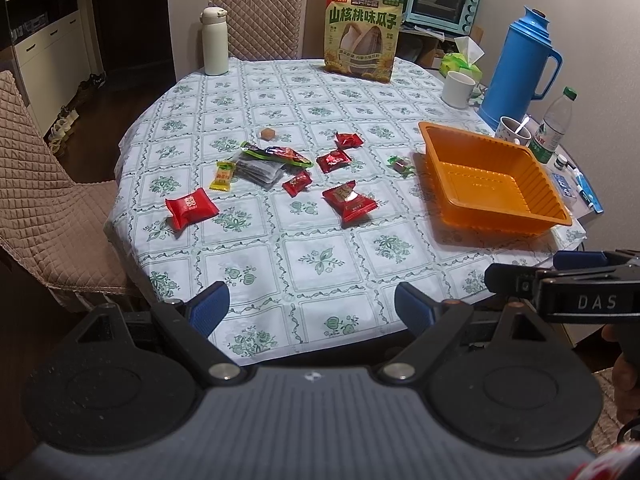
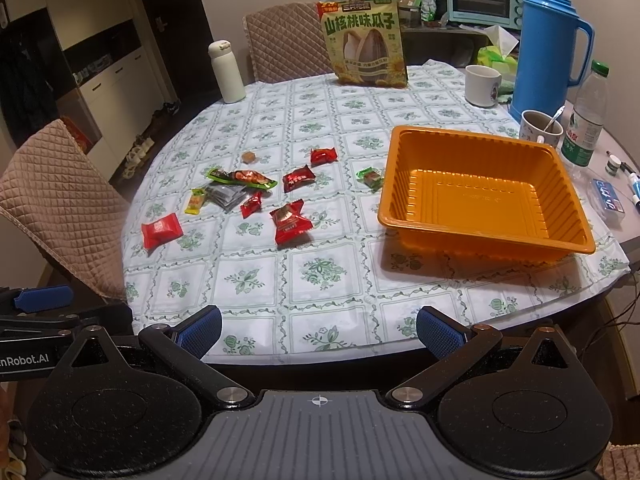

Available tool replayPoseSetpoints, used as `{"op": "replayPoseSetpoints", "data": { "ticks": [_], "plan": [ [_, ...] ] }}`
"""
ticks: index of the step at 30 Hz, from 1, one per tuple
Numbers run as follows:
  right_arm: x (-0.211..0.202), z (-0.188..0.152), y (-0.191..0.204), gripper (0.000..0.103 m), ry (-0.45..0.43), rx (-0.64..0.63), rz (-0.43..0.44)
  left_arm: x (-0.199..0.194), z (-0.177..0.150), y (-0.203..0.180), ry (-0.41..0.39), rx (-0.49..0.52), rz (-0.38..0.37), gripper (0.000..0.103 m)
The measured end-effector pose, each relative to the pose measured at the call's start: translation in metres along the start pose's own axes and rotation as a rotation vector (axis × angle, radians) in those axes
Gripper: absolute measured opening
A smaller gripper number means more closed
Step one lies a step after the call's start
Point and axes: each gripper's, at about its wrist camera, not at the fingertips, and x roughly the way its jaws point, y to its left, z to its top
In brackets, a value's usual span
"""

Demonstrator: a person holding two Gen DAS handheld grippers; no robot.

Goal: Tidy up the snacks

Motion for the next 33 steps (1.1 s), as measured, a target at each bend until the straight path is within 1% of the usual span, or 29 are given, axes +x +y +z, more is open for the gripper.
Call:
{"op": "replayPoseSetpoints", "data": {
  "ticks": [9,21,27,31,33],
  "plan": [
    [-0.001,0.0,-0.006,0.103,0.001,-0.001,0.005,-0.001,0.002,-0.011,0.005,-0.008,0.008,0.089],
    [-0.002,-0.003,-0.021,0.103,-0.002,-0.015,0.031,-0.002,-0.008,-0.017,0.005,-0.047,0.021,0.089],
    [-0.004,-0.005,-0.032,0.103,-0.026,-0.009,0.051,-0.005,-0.015,-0.014,-0.024,-0.077,0.038,0.089],
    [-0.005,-0.008,-0.041,0.103,-0.05,0.006,0.067,-0.005,-0.019,-0.011,-0.057,-0.087,0.069,0.089],
    [-0.005,-0.009,-0.045,0.103,-0.064,0.013,0.075,-0.002,-0.021,-0.008,-0.061,-0.086,0.09,0.089]
  ]
}}
